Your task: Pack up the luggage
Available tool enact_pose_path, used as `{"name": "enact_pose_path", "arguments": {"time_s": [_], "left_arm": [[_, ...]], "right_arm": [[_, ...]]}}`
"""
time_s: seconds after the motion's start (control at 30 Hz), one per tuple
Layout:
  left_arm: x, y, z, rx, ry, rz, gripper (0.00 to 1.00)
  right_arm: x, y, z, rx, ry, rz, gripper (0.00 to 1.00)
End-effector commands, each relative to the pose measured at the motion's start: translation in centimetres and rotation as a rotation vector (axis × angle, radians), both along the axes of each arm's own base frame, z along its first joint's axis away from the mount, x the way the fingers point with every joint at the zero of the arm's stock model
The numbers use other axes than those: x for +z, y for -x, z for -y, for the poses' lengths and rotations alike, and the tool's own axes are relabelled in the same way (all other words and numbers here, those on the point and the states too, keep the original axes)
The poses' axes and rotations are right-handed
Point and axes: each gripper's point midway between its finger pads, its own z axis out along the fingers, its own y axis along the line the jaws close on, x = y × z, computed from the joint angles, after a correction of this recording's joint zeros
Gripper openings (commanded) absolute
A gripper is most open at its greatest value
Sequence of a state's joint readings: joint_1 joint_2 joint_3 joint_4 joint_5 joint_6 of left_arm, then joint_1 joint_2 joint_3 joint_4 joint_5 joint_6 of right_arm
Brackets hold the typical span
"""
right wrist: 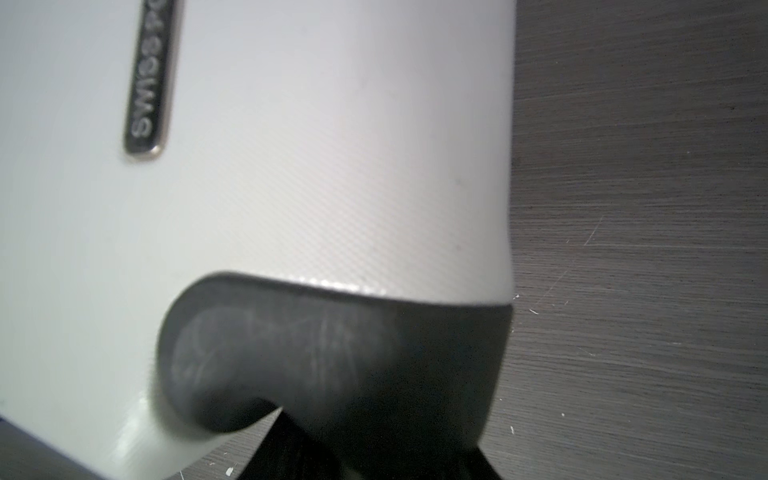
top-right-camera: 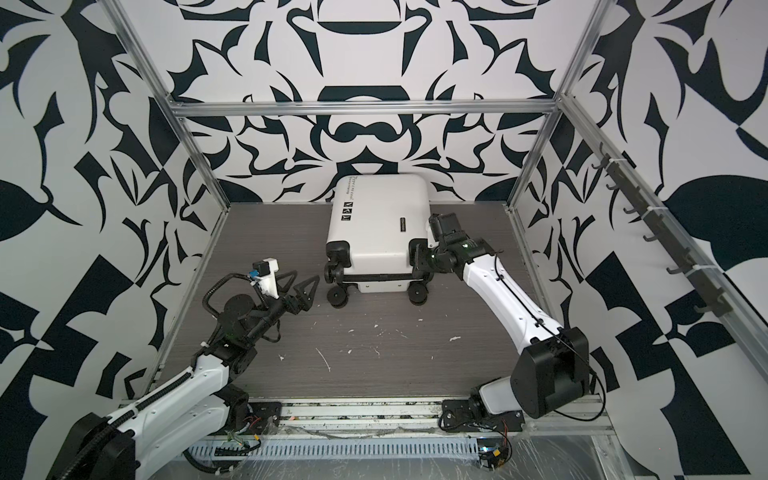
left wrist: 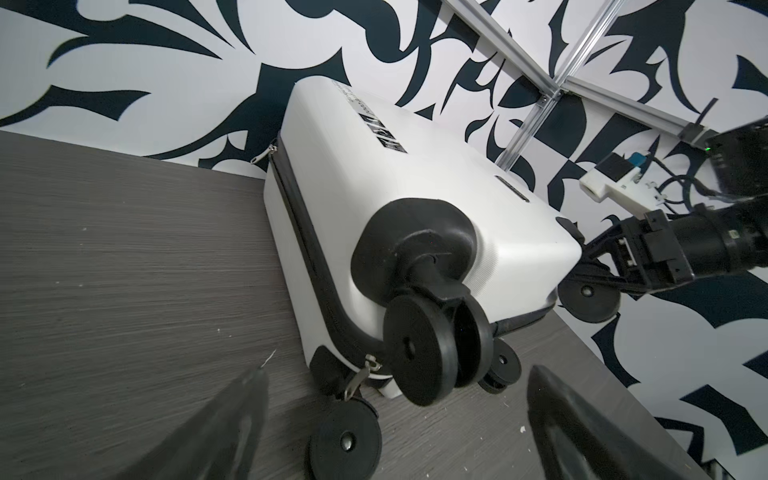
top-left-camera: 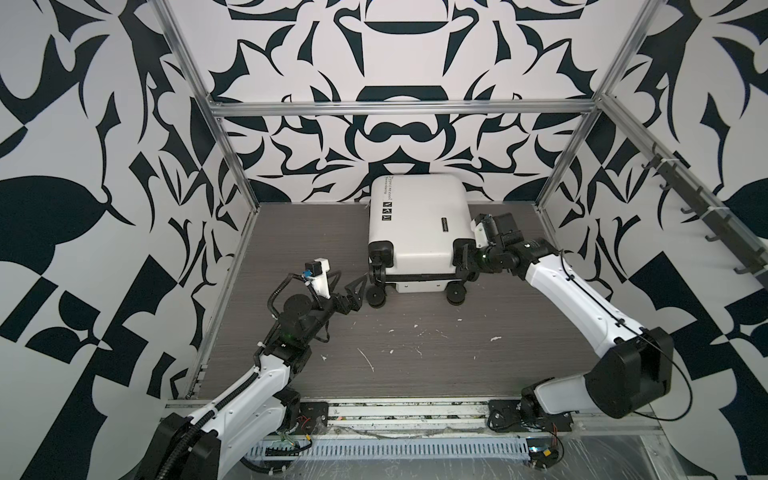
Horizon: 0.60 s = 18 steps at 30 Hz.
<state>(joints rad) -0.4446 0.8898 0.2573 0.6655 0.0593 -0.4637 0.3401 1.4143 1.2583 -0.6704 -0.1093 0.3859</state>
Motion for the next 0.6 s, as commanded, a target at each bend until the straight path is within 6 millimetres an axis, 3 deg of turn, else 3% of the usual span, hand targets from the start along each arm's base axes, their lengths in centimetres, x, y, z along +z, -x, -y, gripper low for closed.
{"name": "enact_pose_path", "arguments": {"time_s": [0.0,0.1,0.27,0.37,0.53,0.57], "left_arm": [[-0.9,-0.8,-1.6,0.105,-0.002,-0.037,0.99],[-2.1,-0.7,-1.4,0.087,-0.048,-0.063,0.99],[-6.8,0.7,1.6,-0.069,-0.068,-0.124,0.96],[-8.0,1.0,3.1,-0.095,-0.118,-0.048,0.91],[-10.6,-0.3,5.0,-0.139,-0.126,-0.017,0.86],[-11.1,-0.9,5.4,-0.142,-0.123,-0.036,0.79]], "right_arm": [[5.8,-1.5,-0.9,0.055,-0.047,0.185,0.01],[5.9,-1.6,-0.8,0.055,-0.047,0.186,0.01],[5.8,-1.9,-0.8,0.056,-0.049,0.185,0.0],[5.8,-2.0,-1.0,0.056,-0.06,0.184,0.0],[6.0,-1.9,-1.2,0.059,-0.072,0.186,0.0],[6.0,-1.9,-1.1,0.058,-0.071,0.186,0.0]]}}
